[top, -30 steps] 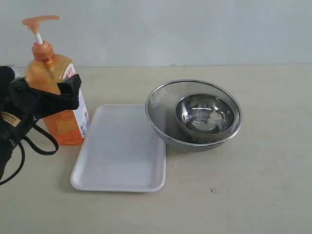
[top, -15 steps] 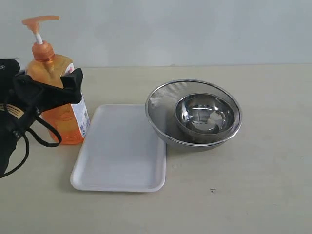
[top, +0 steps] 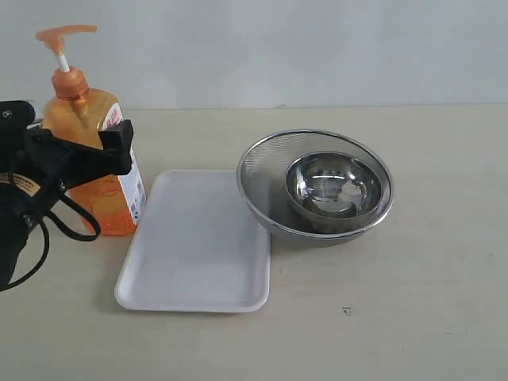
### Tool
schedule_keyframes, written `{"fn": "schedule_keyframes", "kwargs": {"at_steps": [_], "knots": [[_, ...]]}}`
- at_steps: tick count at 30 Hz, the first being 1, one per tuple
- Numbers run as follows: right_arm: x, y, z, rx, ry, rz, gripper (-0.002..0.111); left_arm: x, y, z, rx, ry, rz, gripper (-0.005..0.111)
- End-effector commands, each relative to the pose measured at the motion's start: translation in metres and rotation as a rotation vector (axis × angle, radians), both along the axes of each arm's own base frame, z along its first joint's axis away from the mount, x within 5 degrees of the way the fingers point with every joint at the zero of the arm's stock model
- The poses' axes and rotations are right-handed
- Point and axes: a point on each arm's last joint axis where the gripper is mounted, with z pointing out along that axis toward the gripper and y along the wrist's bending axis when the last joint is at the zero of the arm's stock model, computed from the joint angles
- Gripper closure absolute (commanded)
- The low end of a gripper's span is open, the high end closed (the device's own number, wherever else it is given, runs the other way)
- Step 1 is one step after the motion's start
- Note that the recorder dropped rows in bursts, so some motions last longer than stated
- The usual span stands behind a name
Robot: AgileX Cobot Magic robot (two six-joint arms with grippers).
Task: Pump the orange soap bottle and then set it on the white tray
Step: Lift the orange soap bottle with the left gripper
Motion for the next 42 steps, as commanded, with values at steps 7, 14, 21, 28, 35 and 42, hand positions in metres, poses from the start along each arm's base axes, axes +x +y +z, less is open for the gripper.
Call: {"fn": "schedule_keyframes", "kwargs": {"at_steps": [7, 14, 21, 28, 35, 42], "knots": [[0.0, -0.001, 0.001, -0.01, -0.017, -0.008, 0.108, 0.003, 0.0, -0.016, 0.019, -0.012, 0.014, -0.003], [0.0, -0.001, 0.001, -0.008, -0.016, -0.008, 0.108, 0.006, -0.001, -0.015, 0.016, -0.03, 0.02, -0.003], [0.0, -0.001, 0.001, -0.008, -0.016, -0.008, 0.108, 0.016, -0.003, -0.02, 0.014, -0.03, 0.026, 0.061], [0.0, -0.001, 0.001, -0.008, -0.016, -0.008, 0.108, 0.022, -0.006, -0.022, 0.017, 0.002, 0.019, 0.102], [0.0, -0.001, 0.001, -0.008, -0.016, -0.008, 0.108, 0.022, -0.006, -0.021, 0.016, -0.017, 0.021, 0.102], [0.0, -0.001, 0.001, -0.008, -0.016, -0.008, 0.108, 0.022, -0.005, -0.016, 0.012, -0.06, 0.024, 0.102]]}}
